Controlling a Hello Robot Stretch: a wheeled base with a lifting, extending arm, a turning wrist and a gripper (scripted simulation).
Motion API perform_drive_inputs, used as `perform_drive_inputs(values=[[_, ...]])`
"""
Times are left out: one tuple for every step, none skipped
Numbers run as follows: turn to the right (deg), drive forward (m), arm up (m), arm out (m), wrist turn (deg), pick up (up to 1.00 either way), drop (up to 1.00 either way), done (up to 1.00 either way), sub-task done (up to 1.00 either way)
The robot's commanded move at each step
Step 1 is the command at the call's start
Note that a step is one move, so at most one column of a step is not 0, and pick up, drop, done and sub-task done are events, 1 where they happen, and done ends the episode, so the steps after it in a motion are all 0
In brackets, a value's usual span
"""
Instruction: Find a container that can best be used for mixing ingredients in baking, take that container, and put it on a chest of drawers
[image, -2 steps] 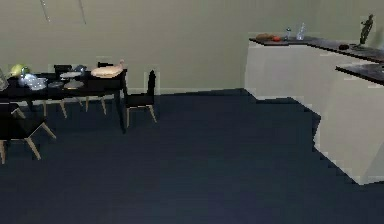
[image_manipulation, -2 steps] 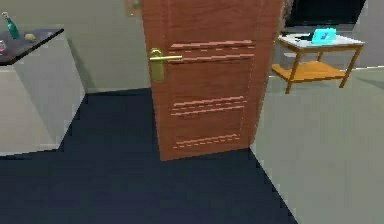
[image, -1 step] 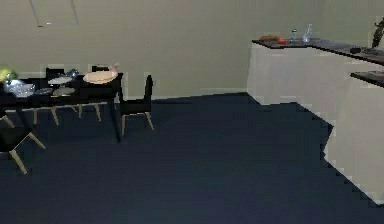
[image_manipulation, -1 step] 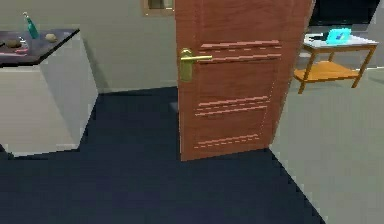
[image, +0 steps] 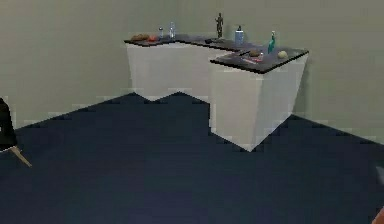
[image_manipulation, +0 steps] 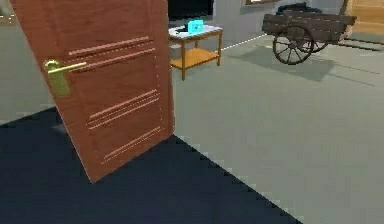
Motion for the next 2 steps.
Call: perform_drive_inputs(values=[[0.0, 0.1, 0.0, 0.0, 0.0, 0.0, 0.0, 0.0, 0.0], [-45.0, 0.0, 0.0, 0.0, 0.0, 0.0, 0.0, 0.0, 0.0]])
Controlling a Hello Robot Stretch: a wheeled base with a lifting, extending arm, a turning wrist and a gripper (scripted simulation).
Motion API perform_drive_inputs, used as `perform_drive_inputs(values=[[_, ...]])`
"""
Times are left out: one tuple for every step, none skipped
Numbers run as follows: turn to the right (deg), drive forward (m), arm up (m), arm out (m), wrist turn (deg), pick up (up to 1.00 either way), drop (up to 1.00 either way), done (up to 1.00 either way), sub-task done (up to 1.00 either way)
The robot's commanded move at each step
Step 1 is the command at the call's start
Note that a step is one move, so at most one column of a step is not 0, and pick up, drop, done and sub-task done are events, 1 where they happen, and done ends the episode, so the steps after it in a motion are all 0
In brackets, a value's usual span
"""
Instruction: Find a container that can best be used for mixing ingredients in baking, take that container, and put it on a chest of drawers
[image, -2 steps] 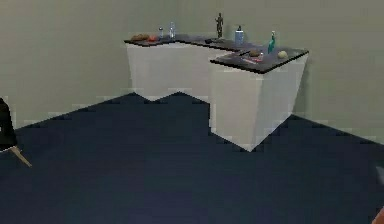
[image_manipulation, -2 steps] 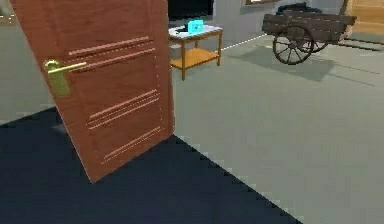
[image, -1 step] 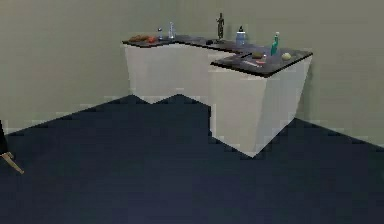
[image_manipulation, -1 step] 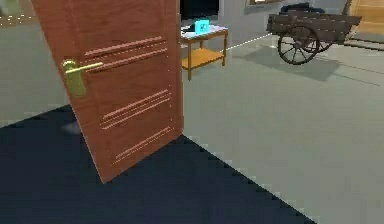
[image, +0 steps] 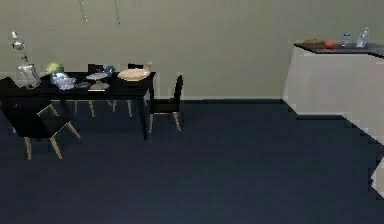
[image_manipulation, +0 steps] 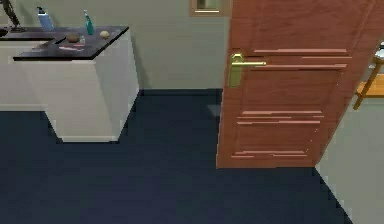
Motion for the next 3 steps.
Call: perform_drive_inputs(values=[[-33.0, 0.0, 0.0, 0.0, 0.0, 0.0, 0.0, 0.0, 0.0], [0.0, 1.0, 0.0, 0.0, 0.0, 0.0, 0.0, 0.0, 0.0], [-3.0, 0.0, 0.0, 0.0, 0.0, 0.0, 0.0, 0.0, 0.0]])
